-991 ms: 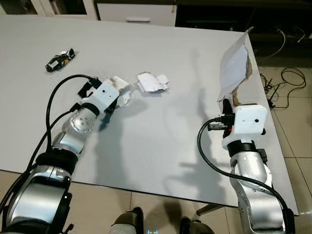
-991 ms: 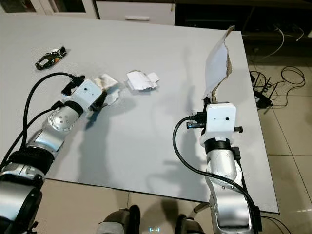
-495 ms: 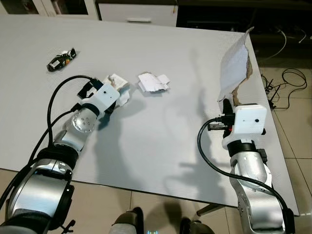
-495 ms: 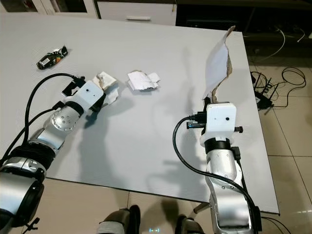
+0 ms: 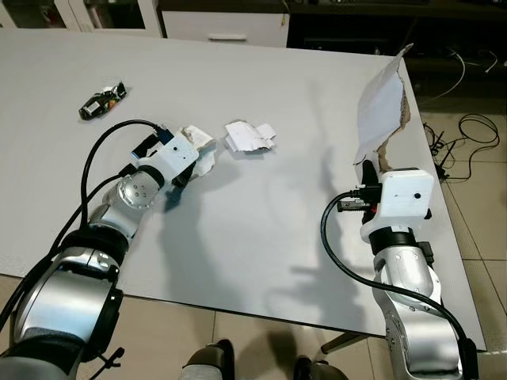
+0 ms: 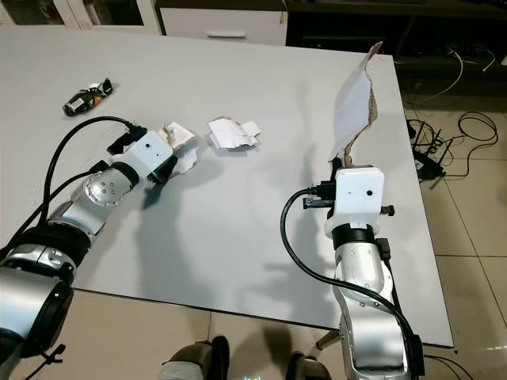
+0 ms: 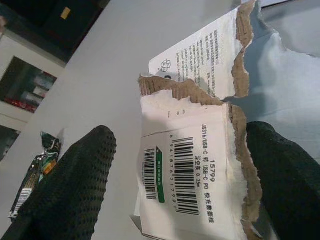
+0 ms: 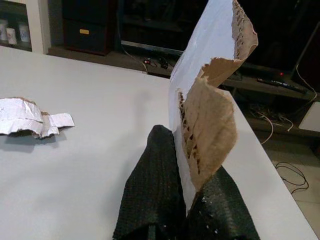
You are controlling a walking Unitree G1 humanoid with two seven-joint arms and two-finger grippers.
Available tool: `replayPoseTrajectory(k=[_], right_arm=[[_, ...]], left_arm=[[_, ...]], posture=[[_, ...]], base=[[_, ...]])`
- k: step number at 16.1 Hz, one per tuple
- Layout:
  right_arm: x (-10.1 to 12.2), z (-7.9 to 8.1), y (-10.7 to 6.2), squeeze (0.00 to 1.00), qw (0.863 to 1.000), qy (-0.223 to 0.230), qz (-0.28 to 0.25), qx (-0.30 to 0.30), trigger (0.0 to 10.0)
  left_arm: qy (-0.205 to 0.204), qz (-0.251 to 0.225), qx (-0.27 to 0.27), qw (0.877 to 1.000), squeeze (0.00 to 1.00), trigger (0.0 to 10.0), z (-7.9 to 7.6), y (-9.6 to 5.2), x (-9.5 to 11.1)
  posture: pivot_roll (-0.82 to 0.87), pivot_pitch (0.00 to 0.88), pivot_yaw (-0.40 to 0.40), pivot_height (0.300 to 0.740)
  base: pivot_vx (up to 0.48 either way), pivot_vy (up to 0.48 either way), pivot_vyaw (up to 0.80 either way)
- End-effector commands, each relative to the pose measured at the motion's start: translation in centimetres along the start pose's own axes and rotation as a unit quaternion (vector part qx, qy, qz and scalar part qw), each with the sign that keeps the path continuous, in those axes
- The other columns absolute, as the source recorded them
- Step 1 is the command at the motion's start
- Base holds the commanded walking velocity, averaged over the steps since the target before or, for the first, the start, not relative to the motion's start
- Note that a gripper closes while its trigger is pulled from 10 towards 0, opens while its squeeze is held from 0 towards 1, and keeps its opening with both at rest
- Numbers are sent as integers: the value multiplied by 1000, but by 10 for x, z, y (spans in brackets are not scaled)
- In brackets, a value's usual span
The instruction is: Picking trash to rubbish bin
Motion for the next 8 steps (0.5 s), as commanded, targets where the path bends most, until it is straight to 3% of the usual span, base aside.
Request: replayPoseTrajectory(k=[1, 2, 4, 8], right_arm=[[1, -3, -2, 0, 1000, 3, -2, -8, 10000], [0, -4, -3, 0, 1000, 3, 0, -9, 10000], [-1, -4, -4, 0, 1000, 3, 2, -11, 10000], [-1, -5, -5, 0, 1000, 2, 4, -13, 10000]], left_arm=[[3, 62, -76, 995, 0, 4784, -32, -7, -30], [-1, 66, -95, 993, 0, 4314, -36, -7, -31], [-9, 73, -132, 988, 0, 0, -46, -9, -33], [-14, 79, -152, 985, 0, 0, -54, -11, -37]], posture=[[132, 173, 28, 740], [129, 177, 30, 740], [126, 178, 31, 740], [118, 179, 31, 740]], base=[[0, 0, 0], [0, 0, 0], [0, 0, 0], [0, 0, 0]])
Point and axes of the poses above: a point about 5 cm out from each wrist's last joint towards the gripper, its own y axis pointing out of the wrist towards the gripper, its own x axis along the axis of the wrist's last joint, z = x × y, the point moved 3 cm from there along y, pointing out of the wrist towards the gripper, and after that the axes turned 3 degrees about y, right-handed, at the moved point
